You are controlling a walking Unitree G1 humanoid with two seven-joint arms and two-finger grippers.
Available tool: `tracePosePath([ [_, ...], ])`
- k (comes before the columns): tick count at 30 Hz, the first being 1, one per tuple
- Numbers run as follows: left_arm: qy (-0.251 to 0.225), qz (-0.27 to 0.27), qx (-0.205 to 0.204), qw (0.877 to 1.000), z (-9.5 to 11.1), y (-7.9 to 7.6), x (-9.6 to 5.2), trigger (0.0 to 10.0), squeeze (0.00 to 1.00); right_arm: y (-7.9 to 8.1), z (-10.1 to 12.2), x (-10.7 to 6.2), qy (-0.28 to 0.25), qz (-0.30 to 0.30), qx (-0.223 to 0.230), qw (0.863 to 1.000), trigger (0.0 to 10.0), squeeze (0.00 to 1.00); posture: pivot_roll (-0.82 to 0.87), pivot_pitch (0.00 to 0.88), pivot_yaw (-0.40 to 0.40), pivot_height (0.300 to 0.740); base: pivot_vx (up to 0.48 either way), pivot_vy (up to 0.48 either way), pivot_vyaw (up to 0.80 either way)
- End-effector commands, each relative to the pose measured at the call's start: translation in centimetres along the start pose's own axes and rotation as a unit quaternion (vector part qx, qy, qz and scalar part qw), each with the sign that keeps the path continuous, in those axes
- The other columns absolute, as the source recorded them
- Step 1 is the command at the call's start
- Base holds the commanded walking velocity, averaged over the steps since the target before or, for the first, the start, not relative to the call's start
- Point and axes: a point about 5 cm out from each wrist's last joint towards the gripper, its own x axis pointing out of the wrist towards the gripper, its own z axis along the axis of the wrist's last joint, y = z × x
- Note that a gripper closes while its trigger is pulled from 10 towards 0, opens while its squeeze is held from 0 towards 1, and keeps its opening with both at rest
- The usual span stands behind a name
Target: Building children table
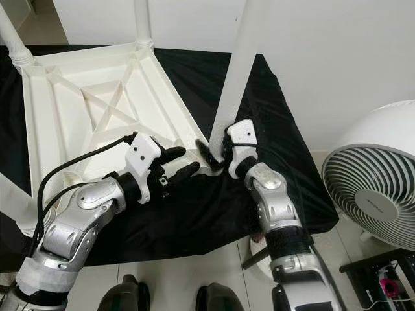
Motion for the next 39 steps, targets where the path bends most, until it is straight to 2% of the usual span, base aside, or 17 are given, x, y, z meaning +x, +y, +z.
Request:
tracePosePath([
  [1,-0.001,-0.005,0.008,1.000,0.1,-0.3,0.0,10.0,0.00,0.0,0.1,0.1,-0.002,0.016,-0.008,1.000,10.0,0.00,0.01,0.023,-0.067,0.740,0.000,0.000,0.00],
  [2,0.000,-0.002,0.008,1.000,0.1,-0.3,-0.2,10.0,0.00,0.0,-0.1,0.1,0.007,0.066,-0.011,0.998,10.0,0.00,0.01,0.021,-0.069,0.740,0.000,0.000,0.00],
  [3,0.000,-0.001,0.008,1.000,0.1,-0.2,-0.3,10.0,0.00,0.0,-0.2,0.2,0.010,0.085,-0.009,0.996,10.0,0.00,0.01,0.021,-0.069,0.740,0.000,0.000,0.00],
  [7,0.001,0.000,0.008,1.000,0.1,-0.2,-0.3,10.0,0.00,0.0,-0.3,0.2,0.011,0.096,-0.006,0.995,10.0,0.00,0.01,0.021,-0.069,0.740,0.000,0.000,0.00],
  [8,0.001,0.001,0.009,1.000,0.1,-0.3,-0.4,10.0,0.00,-0.1,-0.3,0.3,0.007,0.105,-0.005,0.994,0.0,0.00,0.03,0.017,-0.073,0.740,0.000,0.000,0.00],
  [20,0.027,0.002,0.028,0.999,-0.9,-0.6,-0.5,10.0,0.00,-0.6,-0.2,0.6,-0.005,0.124,0.000,0.992,0.0,0.00,0.04,0.009,-0.078,0.740,0.000,0.000,0.00],
  [26,0.032,0.000,0.033,0.999,-1.1,-0.8,-0.5,10.0,0.00,-0.7,-0.6,0.4,0.001,0.098,0.003,0.995,0.0,0.00,0.03,0.011,-0.079,0.740,0.000,0.000,0.00],
  [27,0.031,-0.001,0.032,0.999,-1.1,-0.8,-0.5,10.0,0.00,-0.7,-0.6,0.4,0.002,0.086,0.007,0.996,10.0,0.00,0.03,0.012,-0.079,0.740,0.000,0.000,0.00],
  [29,0.032,-0.001,0.033,0.999,-1.1,-0.8,-0.5,10.0,0.00,-0.5,-0.7,0.6,0.003,0.042,0.014,0.999,10.0,0.00,0.03,0.012,-0.080,0.740,0.000,0.000,0.00],
  [30,0.032,-0.001,0.033,0.999,-1.1,-0.8,-0.5,10.0,0.00,-0.5,-0.7,0.6,0.003,0.042,0.014,0.999,10.0,0.00,0.03,0.012,-0.080,0.740,0.000,0.000,0.00],
  [31,0.032,-0.001,0.033,0.999,-1.1,-0.8,-0.5,10.0,0.00,-0.3,-0.6,0.8,0.000,0.010,0.021,1.000,10.0,0.00,0.03,0.012,-0.080,0.740,0.000,0.000,0.00],
  [32,0.032,-0.001,0.033,0.999,-1.1,-0.8,-0.5,10.0,0.00,-0.3,-0.6,0.8,0.000,0.010,0.021,1.000,10.0,0.00,0.03,0.012,-0.080,0.740,0.000,0.000,0.00],
  [35,0.032,-0.003,0.034,0.999,-1.1,-0.9,-0.5,10.0,0.00,1.0,-0.3,1.2,-0.008,-0.084,0.079,0.993,10.0,0.00,0.02,0.010,-0.079,0.740,0.000,0.000,0.00],
  [39,0.032,-0.003,0.035,0.999,-1.2,-0.9,-0.5,10.0,0.00,1.3,-0.3,1.3,-0.006,-0.114,0.098,0.989,10.0,0.00,0.02,0.010,-0.079,0.740,0.000,0.000,0.00],
])
